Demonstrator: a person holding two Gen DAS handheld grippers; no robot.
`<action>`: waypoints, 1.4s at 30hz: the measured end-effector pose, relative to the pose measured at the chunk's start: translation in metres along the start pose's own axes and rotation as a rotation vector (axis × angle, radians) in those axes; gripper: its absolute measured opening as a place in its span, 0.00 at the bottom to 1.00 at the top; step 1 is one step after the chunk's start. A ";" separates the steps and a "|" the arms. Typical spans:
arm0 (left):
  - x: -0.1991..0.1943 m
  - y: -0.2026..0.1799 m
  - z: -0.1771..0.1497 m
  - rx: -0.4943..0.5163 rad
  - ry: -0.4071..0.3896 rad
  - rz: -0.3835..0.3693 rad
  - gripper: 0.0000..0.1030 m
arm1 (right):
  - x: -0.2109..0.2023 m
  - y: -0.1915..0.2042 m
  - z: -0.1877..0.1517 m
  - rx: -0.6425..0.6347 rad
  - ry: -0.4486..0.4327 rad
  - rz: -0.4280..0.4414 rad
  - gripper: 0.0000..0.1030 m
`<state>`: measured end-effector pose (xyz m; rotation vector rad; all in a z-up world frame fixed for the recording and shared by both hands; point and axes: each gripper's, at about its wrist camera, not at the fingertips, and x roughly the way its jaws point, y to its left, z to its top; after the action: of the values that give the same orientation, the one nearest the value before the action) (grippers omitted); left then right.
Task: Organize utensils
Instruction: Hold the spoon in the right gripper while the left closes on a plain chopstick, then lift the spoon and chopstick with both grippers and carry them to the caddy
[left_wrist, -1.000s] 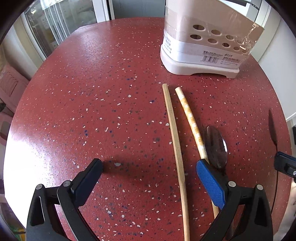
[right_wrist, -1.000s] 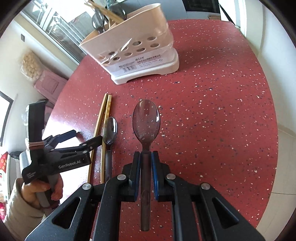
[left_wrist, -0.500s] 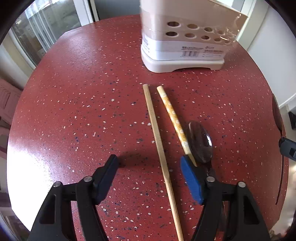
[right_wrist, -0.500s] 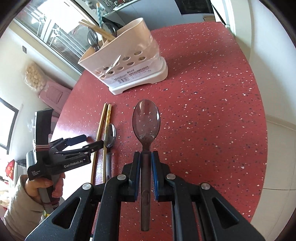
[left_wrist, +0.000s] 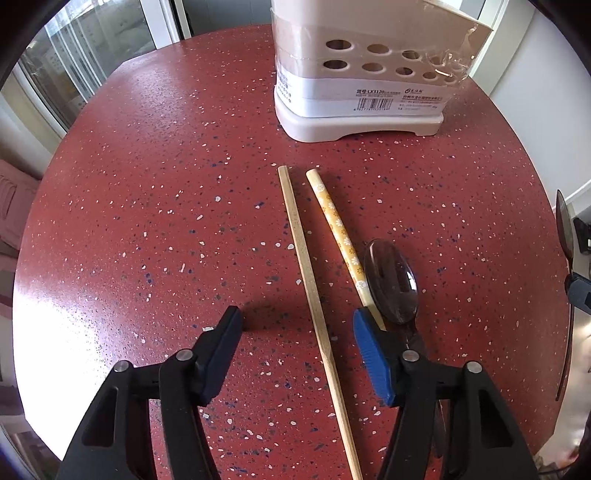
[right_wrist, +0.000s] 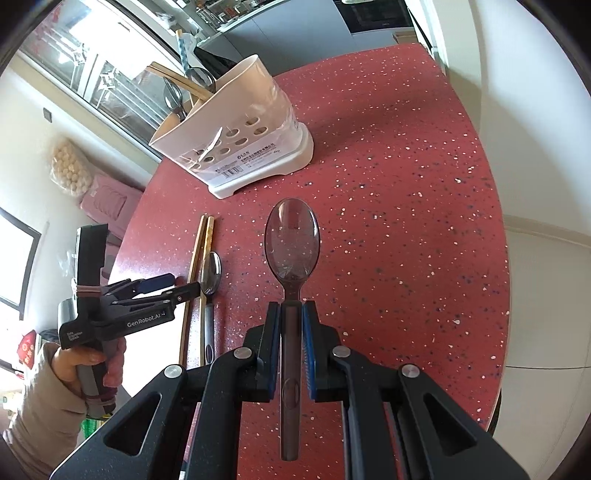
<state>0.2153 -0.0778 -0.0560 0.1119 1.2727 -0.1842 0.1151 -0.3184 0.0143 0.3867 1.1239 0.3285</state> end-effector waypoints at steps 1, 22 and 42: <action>0.000 0.001 -0.004 0.003 -0.005 -0.001 0.75 | 0.001 0.002 0.001 -0.004 0.005 0.001 0.12; -0.041 0.057 -0.062 -0.213 -0.253 -0.109 0.35 | 0.030 0.038 0.019 -0.087 0.056 0.013 0.12; -0.117 0.050 -0.066 -0.222 -0.534 -0.094 0.34 | 0.024 0.073 0.041 -0.182 0.002 0.065 0.12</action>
<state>0.1298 -0.0076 0.0359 -0.1798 0.7588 -0.1397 0.1575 -0.2482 0.0437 0.2627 1.0757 0.4847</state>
